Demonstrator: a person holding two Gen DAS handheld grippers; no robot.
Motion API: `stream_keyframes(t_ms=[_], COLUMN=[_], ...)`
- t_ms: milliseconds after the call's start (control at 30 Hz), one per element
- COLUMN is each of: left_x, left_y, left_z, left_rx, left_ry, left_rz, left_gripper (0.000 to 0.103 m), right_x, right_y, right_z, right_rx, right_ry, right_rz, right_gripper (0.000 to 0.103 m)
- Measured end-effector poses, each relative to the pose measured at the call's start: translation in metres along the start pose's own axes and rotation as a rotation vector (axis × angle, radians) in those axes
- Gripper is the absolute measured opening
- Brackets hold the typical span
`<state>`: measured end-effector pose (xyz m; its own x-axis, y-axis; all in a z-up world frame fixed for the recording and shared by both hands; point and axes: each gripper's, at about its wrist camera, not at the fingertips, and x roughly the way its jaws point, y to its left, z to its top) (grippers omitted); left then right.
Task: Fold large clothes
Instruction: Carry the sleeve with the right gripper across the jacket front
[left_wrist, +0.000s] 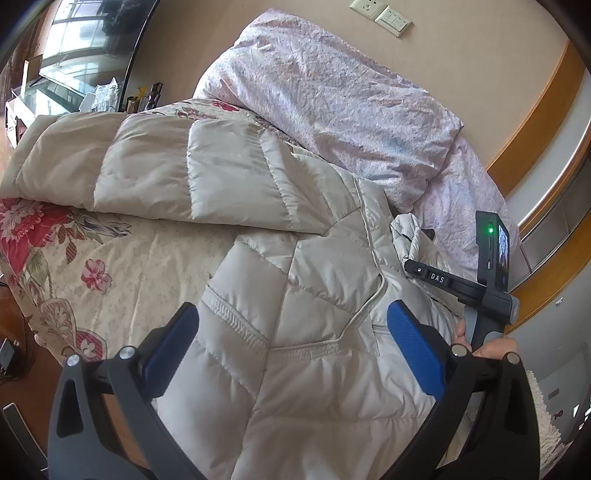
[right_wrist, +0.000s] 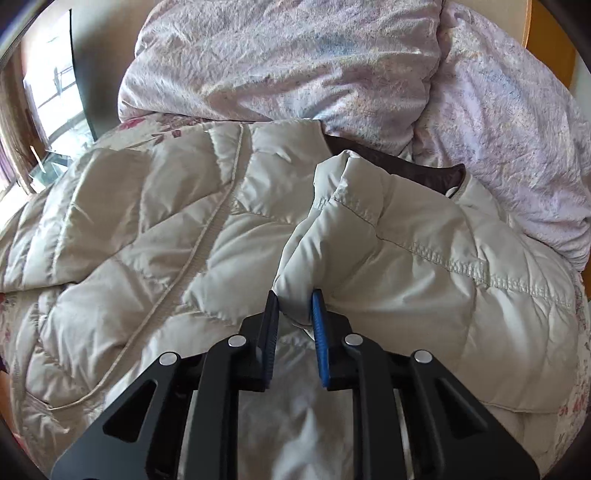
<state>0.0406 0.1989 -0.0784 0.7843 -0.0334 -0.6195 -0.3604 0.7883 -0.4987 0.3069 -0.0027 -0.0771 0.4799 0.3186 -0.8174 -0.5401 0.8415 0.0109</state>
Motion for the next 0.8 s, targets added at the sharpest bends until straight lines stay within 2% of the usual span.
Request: stream_keyframes(t_ms=[133,233,267,300,367,433,533,600,700,800], left_x=[0.001,0.000,0.000,-0.001,-0.002,-0.003,-0.006,-0.008,-0.009,-0.006], left_y=[-0.002,-0.002,-0.001,0.001,0.005,0.008,0.013,0.016,0.023,0.040], left_z=[0.000,0.001,0.002,0.003,0.004,0.005,0.010,0.012,0.017,0.023], left_rx=[0.005,0.013,0.011,0.007,-0.004,-0.012,-0.011,-0.005,-0.014,-0.069], left_ry=[0.001,-0.008,-0.011,-0.018,-0.031,-0.046,-0.066,-0.083,-0.093,-0.079], left_rz=[-0.001,0.004,0.007,0.008,0.012,0.020,0.045,0.057,0.085,0.107], left_gripper=[0.101,0.101,0.101,0.101,0.101,0.101,0.101,0.101,0.101,0.101], right_x=[0.006,-0.007,-0.015,-0.027,-0.042,-0.047,-0.035,-0.022,0.018,0.028], right_y=[0.010,0.001,-0.004,-0.011,-0.028,-0.055,-0.092,-0.101,-0.101,-0.090], right_z=[-0.005,-0.005,-0.006,-0.006,-0.004,-0.001,0.002,0.002,-0.005,-0.006], right_rx=[-0.067,-0.039,-0.023,-0.008,0.021,0.095,0.189,0.203,0.192,0.140], right_ry=[0.026,0.024,0.002,-0.043,-0.109,-0.133,-0.103,-0.076,0.061,0.045], right_rz=[-0.025,0.042,0.068,0.074,0.034,-0.006,-0.080,-0.122,-0.167,-0.239], right_gripper=[0.021,0.037,0.047,0.049,0.049,0.049,0.049,0.049,0.052,0.053])
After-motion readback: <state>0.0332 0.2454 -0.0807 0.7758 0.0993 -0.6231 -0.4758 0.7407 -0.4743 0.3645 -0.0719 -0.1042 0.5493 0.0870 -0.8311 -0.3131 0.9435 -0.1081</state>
